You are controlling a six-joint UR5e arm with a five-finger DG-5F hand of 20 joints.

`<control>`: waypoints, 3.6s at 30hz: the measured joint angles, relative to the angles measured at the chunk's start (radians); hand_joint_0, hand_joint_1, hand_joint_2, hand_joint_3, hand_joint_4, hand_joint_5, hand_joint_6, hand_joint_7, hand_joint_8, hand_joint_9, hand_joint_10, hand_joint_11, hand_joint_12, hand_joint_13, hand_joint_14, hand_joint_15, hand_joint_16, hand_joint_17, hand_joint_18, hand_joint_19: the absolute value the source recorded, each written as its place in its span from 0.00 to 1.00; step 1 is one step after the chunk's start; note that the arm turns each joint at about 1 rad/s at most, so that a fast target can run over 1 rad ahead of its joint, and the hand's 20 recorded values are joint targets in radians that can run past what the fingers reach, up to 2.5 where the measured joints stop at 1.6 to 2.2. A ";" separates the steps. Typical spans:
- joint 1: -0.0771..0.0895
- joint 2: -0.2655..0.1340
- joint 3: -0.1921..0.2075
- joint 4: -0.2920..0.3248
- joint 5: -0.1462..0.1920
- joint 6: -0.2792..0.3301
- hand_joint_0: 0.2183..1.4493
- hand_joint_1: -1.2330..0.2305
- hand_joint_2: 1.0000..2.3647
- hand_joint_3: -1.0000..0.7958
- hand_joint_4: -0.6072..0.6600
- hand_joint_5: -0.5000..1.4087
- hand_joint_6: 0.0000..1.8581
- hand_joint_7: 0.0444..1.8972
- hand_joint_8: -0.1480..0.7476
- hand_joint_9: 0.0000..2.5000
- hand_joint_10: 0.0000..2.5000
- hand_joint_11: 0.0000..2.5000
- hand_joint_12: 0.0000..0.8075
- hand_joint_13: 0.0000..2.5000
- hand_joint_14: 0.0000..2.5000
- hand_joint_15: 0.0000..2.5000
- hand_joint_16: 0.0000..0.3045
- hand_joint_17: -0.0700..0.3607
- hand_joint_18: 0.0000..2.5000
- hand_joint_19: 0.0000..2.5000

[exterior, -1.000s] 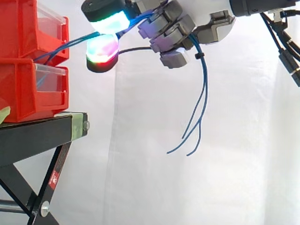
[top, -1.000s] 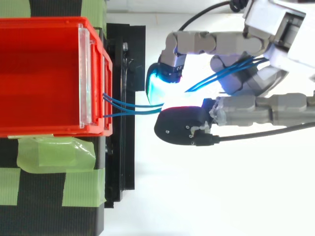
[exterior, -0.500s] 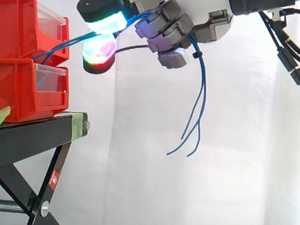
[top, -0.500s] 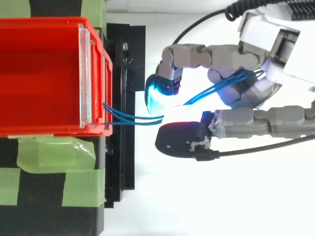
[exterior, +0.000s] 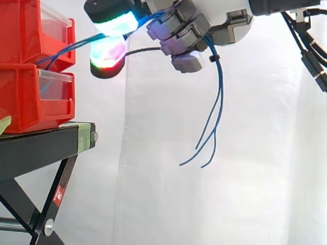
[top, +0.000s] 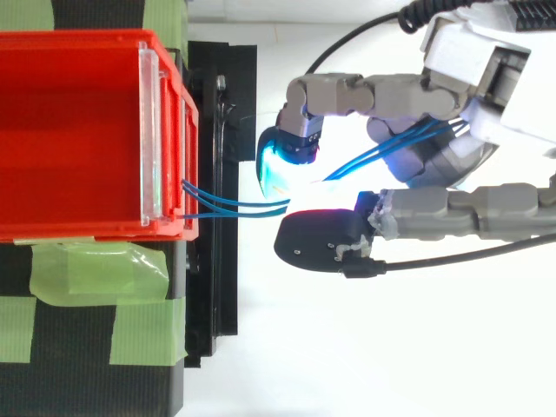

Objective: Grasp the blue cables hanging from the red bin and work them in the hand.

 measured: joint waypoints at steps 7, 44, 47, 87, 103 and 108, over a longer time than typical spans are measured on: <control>-0.001 0.000 0.000 0.017 -0.004 -0.014 0.78 0.40 0.35 0.74 0.68 0.55 0.00 0.74 0.47 0.42 1.00 1.00 0.51 0.51 1.00 0.73 0.14 0.38 0.54 0.45; -0.002 0.000 0.001 0.026 -0.012 -0.039 0.61 0.37 0.01 0.48 0.82 0.45 0.01 0.52 0.47 0.42 1.00 1.00 0.51 0.51 1.00 0.73 0.14 0.38 0.54 0.45; -0.002 0.000 0.001 0.027 -0.012 -0.039 0.56 0.40 0.01 0.32 0.80 0.44 0.01 0.53 0.47 0.42 1.00 1.00 0.51 0.51 1.00 0.73 0.14 0.38 0.54 0.45; -0.002 -0.001 0.000 0.053 -0.010 -0.042 0.52 0.41 0.01 0.21 0.78 0.45 0.01 0.59 0.47 0.42 1.00 1.00 0.51 0.51 1.00 0.73 0.14 0.38 0.54 0.45; -0.002 -0.001 0.000 0.060 -0.010 -0.042 0.60 0.39 0.02 0.28 0.78 0.50 0.01 0.62 0.47 0.42 1.00 1.00 0.51 0.51 1.00 0.73 0.14 0.38 0.54 0.45; -0.002 -0.001 0.001 0.068 -0.010 -0.042 0.65 0.40 0.02 0.45 0.80 0.48 0.01 0.59 0.47 0.42 1.00 1.00 0.51 0.51 1.00 0.73 0.14 0.38 0.54 0.45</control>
